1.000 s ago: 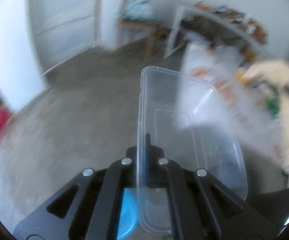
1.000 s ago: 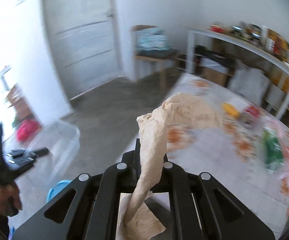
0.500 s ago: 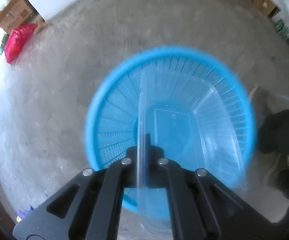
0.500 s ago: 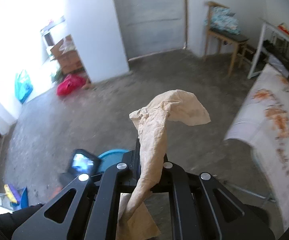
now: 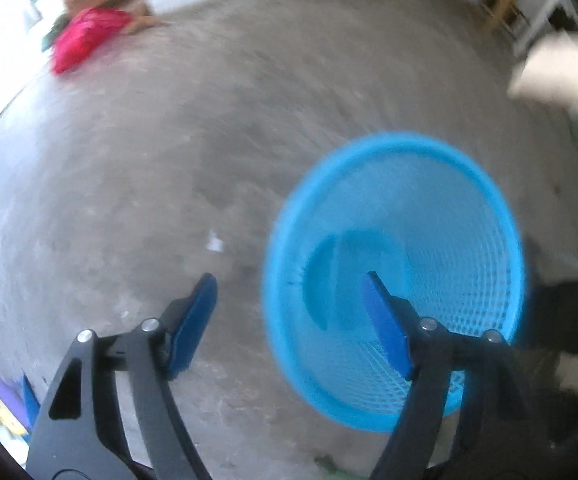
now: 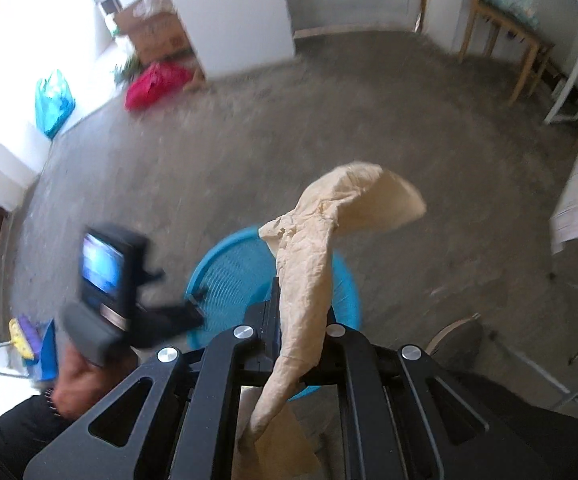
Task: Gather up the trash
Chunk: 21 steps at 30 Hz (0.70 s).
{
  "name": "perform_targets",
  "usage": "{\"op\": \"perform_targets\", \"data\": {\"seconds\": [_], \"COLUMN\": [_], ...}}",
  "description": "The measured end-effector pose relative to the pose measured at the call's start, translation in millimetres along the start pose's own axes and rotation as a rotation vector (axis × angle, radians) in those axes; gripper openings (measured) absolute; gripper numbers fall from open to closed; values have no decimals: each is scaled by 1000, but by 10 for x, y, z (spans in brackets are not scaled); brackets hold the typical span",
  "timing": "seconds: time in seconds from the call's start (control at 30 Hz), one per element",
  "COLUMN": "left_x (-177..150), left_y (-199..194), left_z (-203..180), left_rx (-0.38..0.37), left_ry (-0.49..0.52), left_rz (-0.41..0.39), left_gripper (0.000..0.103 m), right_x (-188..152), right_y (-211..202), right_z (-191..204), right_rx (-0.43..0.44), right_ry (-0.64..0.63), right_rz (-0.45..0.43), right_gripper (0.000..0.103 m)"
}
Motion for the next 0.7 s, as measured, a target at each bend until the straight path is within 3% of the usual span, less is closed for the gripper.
{"op": "perform_targets", "data": {"seconds": [0.17,0.43,0.5,0.57,0.7], "left_x": [36,23,18,31,44], "left_y": [-96,-114,-140,-147,-203], "left_z": [320,294,283,303,303], "left_rx": [-15,-33,-37,-34,-29], "left_ry": [-80,-102,-106,-106,-109], "left_rz": [-40,-37,-39,-42,-48], "left_gripper": [71,71,71,71,71], "right_x": [-90,-142,-175,-225,-389], "right_y": [650,1509,1646,1723,1904], "right_z": [131,193,181,131,47], "right_rx": [25,-14,-13,-12,-37], "right_ry": [-5,-26,-13,11,14], "right_rz": [154,343,368,392,462], "right_gripper": [6,8,18,58,63]}}
Point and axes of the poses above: each gripper's, at about its wrist camera, not at the fingertips, and y roughly the way its jaws point, z to its left, x to its top, the point moved 3 cm from there along y, roughly the way its jaws point, and after that the axes turned 3 degrees about x, right-handed, at the moved point
